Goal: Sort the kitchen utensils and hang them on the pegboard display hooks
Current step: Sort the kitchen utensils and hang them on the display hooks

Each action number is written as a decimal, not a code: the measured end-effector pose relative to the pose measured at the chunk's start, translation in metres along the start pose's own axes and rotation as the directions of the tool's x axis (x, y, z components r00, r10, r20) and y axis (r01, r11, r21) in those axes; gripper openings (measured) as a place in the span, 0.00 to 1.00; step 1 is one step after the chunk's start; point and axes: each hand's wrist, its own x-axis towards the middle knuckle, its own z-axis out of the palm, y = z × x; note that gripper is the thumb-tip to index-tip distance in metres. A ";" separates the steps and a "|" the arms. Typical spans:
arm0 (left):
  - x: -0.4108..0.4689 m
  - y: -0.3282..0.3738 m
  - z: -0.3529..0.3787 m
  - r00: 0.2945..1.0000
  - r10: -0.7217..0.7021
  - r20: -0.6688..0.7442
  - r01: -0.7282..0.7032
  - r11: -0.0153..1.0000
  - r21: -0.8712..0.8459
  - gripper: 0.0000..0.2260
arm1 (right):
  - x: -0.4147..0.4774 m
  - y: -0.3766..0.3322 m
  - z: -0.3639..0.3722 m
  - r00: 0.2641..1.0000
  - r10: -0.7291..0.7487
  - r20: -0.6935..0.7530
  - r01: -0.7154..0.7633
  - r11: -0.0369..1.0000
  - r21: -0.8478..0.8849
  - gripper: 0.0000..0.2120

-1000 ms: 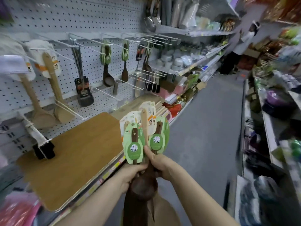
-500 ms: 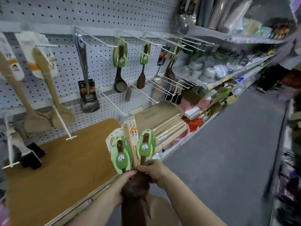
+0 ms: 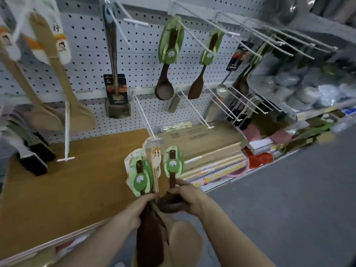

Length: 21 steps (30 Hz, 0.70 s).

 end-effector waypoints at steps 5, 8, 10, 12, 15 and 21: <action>0.019 0.008 0.037 0.996 0.060 -0.072 -0.066 0.994 -0.083 0.07 | 0.042 -0.023 -0.039 0.984 0.036 0.177 -0.033 0.999 -0.020 0.22; 0.026 0.015 0.069 0.990 0.095 -0.102 -0.108 0.985 -0.131 0.07 | 0.059 -0.039 -0.071 0.957 0.064 0.284 -0.024 0.990 -0.142 0.24; 0.035 0.019 0.090 0.984 0.111 -0.142 -0.132 0.980 -0.147 0.06 | 0.066 -0.049 -0.093 0.949 0.097 0.301 -0.014 0.964 -0.266 0.26; 0.045 0.023 0.109 0.980 0.116 -0.162 -0.142 0.976 -0.164 0.08 | 0.072 -0.060 -0.113 0.944 0.098 0.314 0.022 0.933 -0.358 0.27; 0.062 0.025 0.132 0.978 0.107 -0.177 -0.139 0.974 -0.177 0.07 | 0.086 -0.074 -0.140 0.950 0.095 0.297 0.039 0.908 -0.417 0.26; 0.093 0.038 0.151 0.973 0.079 -0.216 -0.116 0.980 -0.162 0.09 | 0.132 -0.100 -0.177 0.979 -0.013 0.203 0.099 0.904 -0.416 0.32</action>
